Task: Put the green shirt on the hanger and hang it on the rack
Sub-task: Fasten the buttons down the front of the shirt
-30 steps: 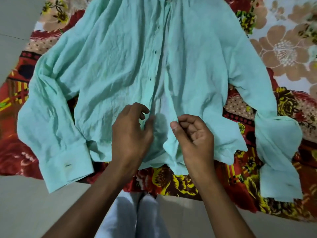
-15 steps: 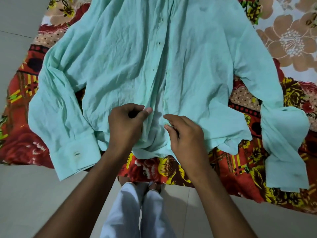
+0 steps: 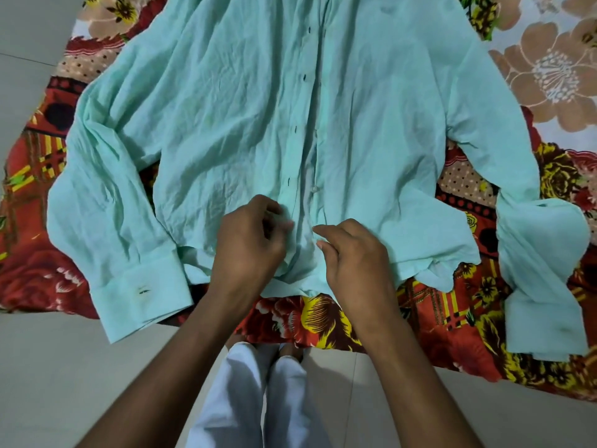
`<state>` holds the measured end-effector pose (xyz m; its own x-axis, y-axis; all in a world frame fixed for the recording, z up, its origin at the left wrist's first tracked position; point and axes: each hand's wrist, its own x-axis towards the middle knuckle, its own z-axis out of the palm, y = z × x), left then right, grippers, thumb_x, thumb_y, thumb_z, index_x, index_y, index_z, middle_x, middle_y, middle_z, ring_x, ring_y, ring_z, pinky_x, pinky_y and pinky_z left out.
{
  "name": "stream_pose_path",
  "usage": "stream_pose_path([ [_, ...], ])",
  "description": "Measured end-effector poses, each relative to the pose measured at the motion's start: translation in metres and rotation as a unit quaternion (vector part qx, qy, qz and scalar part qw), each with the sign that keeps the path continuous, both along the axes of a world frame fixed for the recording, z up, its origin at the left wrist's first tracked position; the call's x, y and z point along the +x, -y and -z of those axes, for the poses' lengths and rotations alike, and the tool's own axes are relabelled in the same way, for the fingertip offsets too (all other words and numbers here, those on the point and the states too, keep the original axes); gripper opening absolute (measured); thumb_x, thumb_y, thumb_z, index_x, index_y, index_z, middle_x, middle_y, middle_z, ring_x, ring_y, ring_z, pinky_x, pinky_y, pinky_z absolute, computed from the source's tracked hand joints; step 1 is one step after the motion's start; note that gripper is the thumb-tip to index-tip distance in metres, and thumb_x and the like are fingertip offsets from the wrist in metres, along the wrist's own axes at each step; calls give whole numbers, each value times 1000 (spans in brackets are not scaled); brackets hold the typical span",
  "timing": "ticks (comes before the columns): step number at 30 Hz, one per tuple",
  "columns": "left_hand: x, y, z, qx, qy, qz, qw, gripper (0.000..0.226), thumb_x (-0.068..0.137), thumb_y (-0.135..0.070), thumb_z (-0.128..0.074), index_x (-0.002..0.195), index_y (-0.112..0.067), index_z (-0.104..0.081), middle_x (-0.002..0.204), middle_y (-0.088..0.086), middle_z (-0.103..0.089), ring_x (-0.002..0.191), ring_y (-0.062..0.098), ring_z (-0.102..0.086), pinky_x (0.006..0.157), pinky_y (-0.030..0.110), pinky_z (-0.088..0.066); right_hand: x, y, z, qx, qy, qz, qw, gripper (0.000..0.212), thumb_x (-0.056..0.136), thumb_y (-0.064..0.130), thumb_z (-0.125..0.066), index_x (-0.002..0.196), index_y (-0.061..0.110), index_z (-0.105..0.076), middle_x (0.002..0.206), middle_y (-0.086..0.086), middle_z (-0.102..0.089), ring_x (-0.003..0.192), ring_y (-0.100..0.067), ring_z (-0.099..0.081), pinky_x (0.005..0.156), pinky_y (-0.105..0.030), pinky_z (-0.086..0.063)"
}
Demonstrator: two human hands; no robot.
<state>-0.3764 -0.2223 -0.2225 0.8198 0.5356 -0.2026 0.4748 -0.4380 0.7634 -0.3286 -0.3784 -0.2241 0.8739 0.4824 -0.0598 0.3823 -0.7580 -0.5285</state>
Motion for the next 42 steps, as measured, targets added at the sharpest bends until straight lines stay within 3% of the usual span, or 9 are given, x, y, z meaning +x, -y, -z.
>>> stream_pose_path([
  [6, 17, 5, 4, 88, -26, -15, 996, 25, 93, -35, -69, 104, -15, -60, 69, 1, -67, 63, 22, -64, 60, 43, -54, -1, -5, -6, -68, 60, 6, 996, 6, 89, 19, -78, 93, 15, -79, 88, 0, -63, 83, -21, -61, 59, -36, -57],
  [11, 16, 5, 11, 137, 11, 2, 991, 12, 97, -20, -63, 92, -10, -67, 78, 4, -66, 68, 24, -60, 63, 45, -51, -1, -5, -5, -90, 93, -12, 992, 7, 84, 19, -83, 86, 15, -78, 84, -1, -62, 82, -21, -58, 58, -32, -54],
  [16, 7, -4, -1, -40, 40, -85, 995, 10, 95, -20, -69, 89, -15, -75, 78, -8, -71, 73, 6, -66, 67, 29, -53, -1, -2, -6, -40, 99, -23, 994, 3, 89, 14, -77, 88, 12, -76, 87, -2, -61, 85, -22, -57, 67, -33, -54],
  [19, 2, -12, -10, -157, 44, -157, 974, 9, 94, -20, -73, 86, -16, -77, 73, -6, -72, 69, 8, -65, 66, 32, -53, -2, -3, -14, 59, 107, -17, 992, 4, 94, 9, -72, 93, 8, -76, 91, -5, -64, 87, -21, -57, 78, -26, -47],
  [27, -13, -8, -20, 68, 135, 14, 988, 4, 96, -9, -70, 94, -8, -73, 89, -1, -73, 83, 8, -65, 74, 28, -52, -1, -13, -10, 116, 13, 41, 992, 3, 97, 7, -65, 95, 9, -67, 93, 1, -62, 86, -18, -58, 76, -20, -46],
  [32, -16, -10, -25, 148, 188, 2, 971, 4, 96, -2, -69, 94, 0, -72, 89, 7, -74, 85, 14, -64, 75, 29, -52, 4, -16, -12, 135, 10, 78, 988, 3, 97, 6, -65, 97, 8, -67, 94, 1, -61, 83, -12, -57, 75, -10, -42],
  [34, -16, -5, -25, 145, 177, 20, 973, 6, 95, -2, -69, 100, -2, -72, 89, 6, -74, 82, 16, -67, 74, 33, -54, 5, -17, -13, 151, 22, 89, 984, 2, 97, 5, -66, 96, 6, -68, 91, 0, -62, 81, -11, -57, 73, -13, -44],
  [38, -16, -1, -15, -27, 8, 11, 1000, 25, 93, -17, -74, 116, -16, -63, 74, -5, -71, 67, 6, -67, 67, 41, -56, 7, -16, -7, 119, -14, 90, 989, 4, 94, 6, -69, 95, 9, -71, 86, 2, -63, 78, -9, -56, 70, -18, -46],
  [42, -10, -5, -20, 57, 46, -26, 997, 16, 95, -24, -71, 105, -14, -65, 64, -3, -63, 59, 11, -60, 60, 37, -50, 7, -14, 1, 55, -56, 90, 993, 4, 91, 9, -73, 92, 12, -75, 84, 0, -67, 78, -15, -61, 71, -34, -54],
])
